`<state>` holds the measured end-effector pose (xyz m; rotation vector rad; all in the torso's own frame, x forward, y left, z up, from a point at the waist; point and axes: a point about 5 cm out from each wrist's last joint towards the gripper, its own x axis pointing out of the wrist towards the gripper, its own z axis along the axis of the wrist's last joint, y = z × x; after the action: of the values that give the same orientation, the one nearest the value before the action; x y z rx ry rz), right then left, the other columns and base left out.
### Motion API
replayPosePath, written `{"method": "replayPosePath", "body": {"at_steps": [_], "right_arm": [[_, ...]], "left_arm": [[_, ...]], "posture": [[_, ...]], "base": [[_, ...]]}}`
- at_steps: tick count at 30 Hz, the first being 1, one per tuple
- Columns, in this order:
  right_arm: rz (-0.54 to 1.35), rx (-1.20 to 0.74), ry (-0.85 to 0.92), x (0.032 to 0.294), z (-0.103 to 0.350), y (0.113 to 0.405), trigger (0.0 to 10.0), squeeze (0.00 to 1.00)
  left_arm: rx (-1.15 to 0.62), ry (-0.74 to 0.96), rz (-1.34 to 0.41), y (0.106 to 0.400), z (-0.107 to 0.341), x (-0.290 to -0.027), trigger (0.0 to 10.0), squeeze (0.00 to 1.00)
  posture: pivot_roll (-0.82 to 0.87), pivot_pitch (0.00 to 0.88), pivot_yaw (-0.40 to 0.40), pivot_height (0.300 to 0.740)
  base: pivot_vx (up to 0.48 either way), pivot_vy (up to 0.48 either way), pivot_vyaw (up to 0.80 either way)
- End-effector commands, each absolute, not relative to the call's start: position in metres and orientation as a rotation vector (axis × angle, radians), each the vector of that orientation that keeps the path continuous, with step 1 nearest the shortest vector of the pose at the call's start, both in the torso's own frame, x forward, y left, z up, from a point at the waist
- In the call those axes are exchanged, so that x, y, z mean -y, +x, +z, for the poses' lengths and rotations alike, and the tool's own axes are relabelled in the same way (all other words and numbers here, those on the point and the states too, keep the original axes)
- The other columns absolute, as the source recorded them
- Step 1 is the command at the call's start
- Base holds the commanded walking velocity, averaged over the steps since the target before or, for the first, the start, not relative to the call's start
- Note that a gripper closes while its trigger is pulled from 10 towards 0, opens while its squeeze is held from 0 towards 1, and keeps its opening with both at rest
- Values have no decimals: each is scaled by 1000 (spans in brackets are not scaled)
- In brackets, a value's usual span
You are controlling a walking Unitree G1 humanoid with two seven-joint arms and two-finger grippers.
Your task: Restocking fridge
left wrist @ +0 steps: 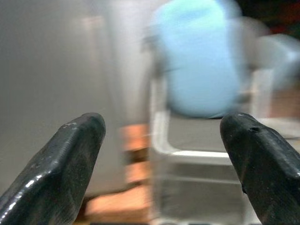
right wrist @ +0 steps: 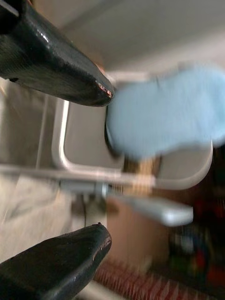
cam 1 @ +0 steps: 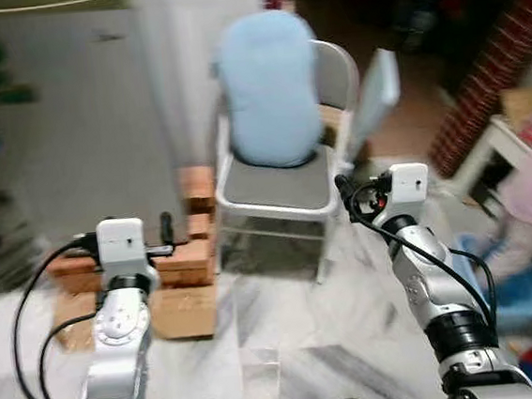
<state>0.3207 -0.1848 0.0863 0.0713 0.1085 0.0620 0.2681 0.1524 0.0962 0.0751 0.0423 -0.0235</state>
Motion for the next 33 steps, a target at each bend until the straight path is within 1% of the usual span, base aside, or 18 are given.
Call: {"method": "replayPosePath", "body": {"at_steps": [1,8,33], "right_arm": [[61,-95,74,183,92,323,10000,0],[49,-104,71,184,91,321,10000,0],[23,-125,61,187,90,320,10000,0]], "left_arm": [[-50,86,-9,267,98,-160,10000,0],[-63,75,-36,265,99,-160,10000,0],[-80,20,-147,263,104,-145,10000,0]], "posture": [[62,0,-48,740],[64,0,-46,740],[55,0,-49,740]], "base": [[0,469,-800],[0,466,-800],[0,461,-800]]}}
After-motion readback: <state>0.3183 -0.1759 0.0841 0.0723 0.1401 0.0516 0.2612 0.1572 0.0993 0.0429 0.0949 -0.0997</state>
